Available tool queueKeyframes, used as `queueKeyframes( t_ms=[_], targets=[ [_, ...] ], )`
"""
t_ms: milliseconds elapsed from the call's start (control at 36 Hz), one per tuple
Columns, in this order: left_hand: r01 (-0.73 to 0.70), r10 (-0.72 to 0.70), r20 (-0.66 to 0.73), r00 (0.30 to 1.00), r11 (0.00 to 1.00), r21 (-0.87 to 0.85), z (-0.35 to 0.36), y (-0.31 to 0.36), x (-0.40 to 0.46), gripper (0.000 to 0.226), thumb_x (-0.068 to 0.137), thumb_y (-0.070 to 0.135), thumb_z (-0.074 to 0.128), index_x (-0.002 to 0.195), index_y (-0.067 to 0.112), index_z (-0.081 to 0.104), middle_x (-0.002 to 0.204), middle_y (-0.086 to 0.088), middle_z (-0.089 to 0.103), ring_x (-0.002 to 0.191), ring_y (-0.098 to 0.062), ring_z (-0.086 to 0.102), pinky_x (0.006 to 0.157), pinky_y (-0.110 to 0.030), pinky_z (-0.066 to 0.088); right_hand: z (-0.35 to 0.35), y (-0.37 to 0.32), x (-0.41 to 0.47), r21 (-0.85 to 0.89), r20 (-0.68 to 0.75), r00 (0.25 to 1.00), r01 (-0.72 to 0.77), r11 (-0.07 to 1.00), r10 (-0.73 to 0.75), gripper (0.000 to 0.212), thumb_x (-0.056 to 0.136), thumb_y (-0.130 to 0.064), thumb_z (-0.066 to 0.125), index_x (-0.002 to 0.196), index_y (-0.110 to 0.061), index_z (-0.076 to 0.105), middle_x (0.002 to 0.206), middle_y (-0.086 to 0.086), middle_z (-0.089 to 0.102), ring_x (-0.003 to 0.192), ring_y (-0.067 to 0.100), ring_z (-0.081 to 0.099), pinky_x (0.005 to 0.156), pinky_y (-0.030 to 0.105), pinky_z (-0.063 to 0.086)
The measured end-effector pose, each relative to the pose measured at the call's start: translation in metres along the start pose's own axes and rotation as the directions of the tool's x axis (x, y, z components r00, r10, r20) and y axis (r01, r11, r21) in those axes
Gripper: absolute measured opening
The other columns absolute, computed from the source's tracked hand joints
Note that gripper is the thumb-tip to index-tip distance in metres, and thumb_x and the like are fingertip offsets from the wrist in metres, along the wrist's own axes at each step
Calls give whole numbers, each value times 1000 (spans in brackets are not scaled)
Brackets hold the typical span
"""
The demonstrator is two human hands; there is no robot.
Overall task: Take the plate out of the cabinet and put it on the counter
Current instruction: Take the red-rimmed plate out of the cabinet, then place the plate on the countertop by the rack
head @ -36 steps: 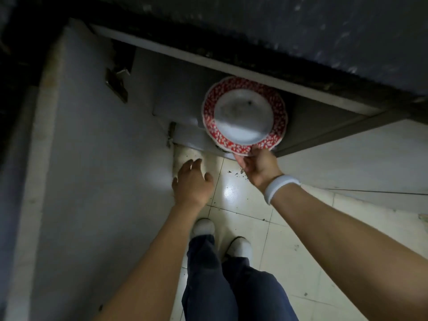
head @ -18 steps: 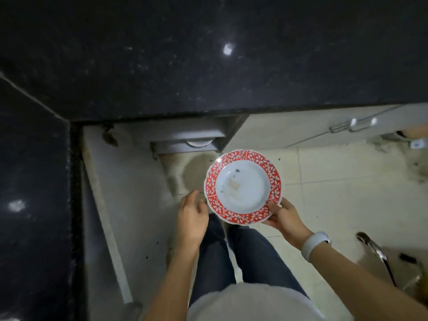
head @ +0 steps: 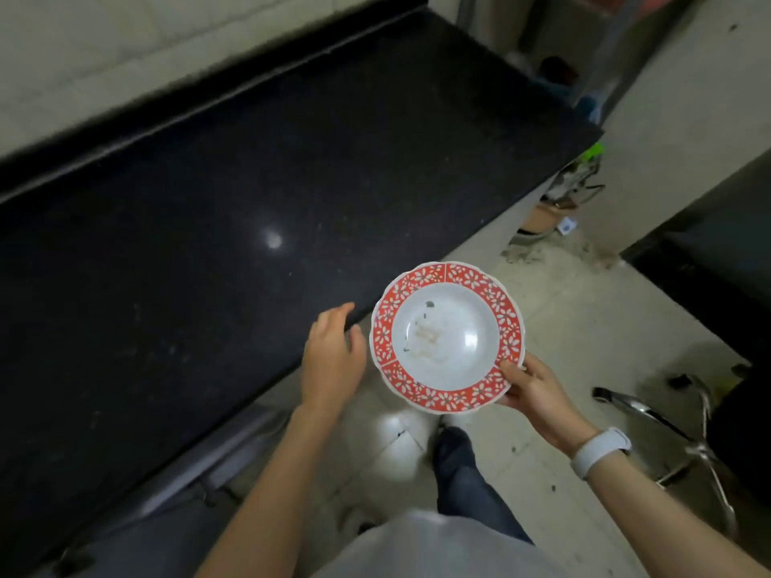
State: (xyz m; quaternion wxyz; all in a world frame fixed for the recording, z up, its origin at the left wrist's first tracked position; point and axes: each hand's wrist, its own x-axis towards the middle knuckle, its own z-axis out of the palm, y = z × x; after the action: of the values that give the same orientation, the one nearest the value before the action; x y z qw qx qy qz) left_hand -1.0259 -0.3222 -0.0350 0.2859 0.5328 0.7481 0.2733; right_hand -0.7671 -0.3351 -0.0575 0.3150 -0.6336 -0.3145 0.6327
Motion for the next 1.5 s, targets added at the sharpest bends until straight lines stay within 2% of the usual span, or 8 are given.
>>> queueKeyframes(
  t_ms=[222,611,750,889,1056,1139,1306,1500],
  targets=[
    [-44,39,48,998,993,109,73,97,104,39,91,16,45,130,11,46,136,-9,49,125,-26,46,104,-44,41,-84,-76,78,178,-63,997,52,983,-41,25,90,-7,47,114,-11,53,87,2,70,61,7,69,51,23,57],
    [-9,-46,182,982,956,294,141,213,279,53,91,25,46,141,18,30,150,-11,29,136,-32,29,110,-56,31,-165,-215,209,238,-49,996,80,968,-70,26,91,-11,45,117,-11,50,96,4,65,66,10,70,55,25,59],
    [66,-148,203,968,930,361,151,220,350,61,90,32,48,144,24,19,157,-8,11,144,-32,9,114,-60,17,-161,-262,270,266,-21,998,57,962,-53,27,91,-8,43,118,-9,48,95,6,65,79,20,65,54,25,59],
    [177,-287,213,934,890,421,154,208,419,76,84,51,51,145,35,7,159,-4,-10,145,-34,-9,113,-66,3,-141,-312,339,266,8,1000,9,964,-11,28,91,-7,44,119,-9,48,91,5,65,72,17,66,54,28,59],
    [279,-415,228,881,844,457,152,195,464,102,69,76,49,142,40,-12,154,-3,-30,140,-35,-28,108,-71,-7,-99,-365,407,278,136,991,-58,959,20,31,92,-7,43,121,-14,46,97,3,62,85,22,61,75,39,53],
    [285,-421,224,879,840,462,159,194,464,109,62,85,42,140,40,-19,150,-2,-38,136,-34,-36,106,-70,-13,-79,-381,432,275,173,984,-84,958,37,34,92,-8,44,124,-16,44,103,5,62,89,22,61,73,37,56],
    [305,-443,234,865,836,456,163,188,466,109,61,87,38,137,42,-24,145,1,-45,132,-32,-42,103,-69,-20,-40,-409,487,228,234,968,-142,963,87,42,91,-2,40,132,-10,39,107,10,59,90,21,59,89,42,44],
    [320,-474,263,841,826,465,163,189,467,108,62,86,38,136,43,-28,143,1,-48,130,-33,-45,103,-69,-20,-11,-427,532,207,262,960,-159,965,102,45,89,-2,41,133,-11,37,103,7,58,88,20,58,85,41,48]
  ],
)
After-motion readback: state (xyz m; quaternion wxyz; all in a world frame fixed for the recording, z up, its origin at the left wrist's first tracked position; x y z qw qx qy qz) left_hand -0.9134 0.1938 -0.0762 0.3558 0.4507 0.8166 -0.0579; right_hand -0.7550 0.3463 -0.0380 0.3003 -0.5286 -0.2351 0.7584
